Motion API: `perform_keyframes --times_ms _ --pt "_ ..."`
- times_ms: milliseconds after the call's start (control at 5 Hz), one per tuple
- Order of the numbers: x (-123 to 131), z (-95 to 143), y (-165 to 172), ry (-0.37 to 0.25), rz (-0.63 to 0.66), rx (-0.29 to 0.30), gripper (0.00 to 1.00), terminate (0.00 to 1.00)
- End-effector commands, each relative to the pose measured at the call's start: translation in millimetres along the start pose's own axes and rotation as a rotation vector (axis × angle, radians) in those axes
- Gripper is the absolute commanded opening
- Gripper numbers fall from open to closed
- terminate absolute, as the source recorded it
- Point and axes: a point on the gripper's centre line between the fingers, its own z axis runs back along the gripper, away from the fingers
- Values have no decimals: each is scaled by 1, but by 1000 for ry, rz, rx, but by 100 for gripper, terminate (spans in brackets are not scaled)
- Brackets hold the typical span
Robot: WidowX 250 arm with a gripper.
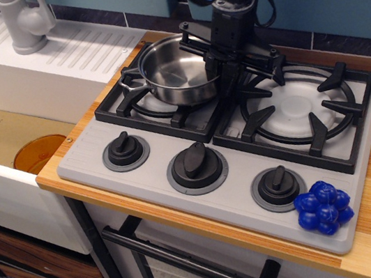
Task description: Put pot or pan on stove and put blueberry in pot or pan
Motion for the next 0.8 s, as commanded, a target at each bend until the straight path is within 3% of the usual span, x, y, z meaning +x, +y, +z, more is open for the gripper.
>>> perform_keyframes --times_ms 0,400,600 --pt "6 84 -18 -43 33 21 0 0" --pt "5 98 -51 -30 60 35 0 0" --pt "4 89 -71 -49 70 37 0 0"
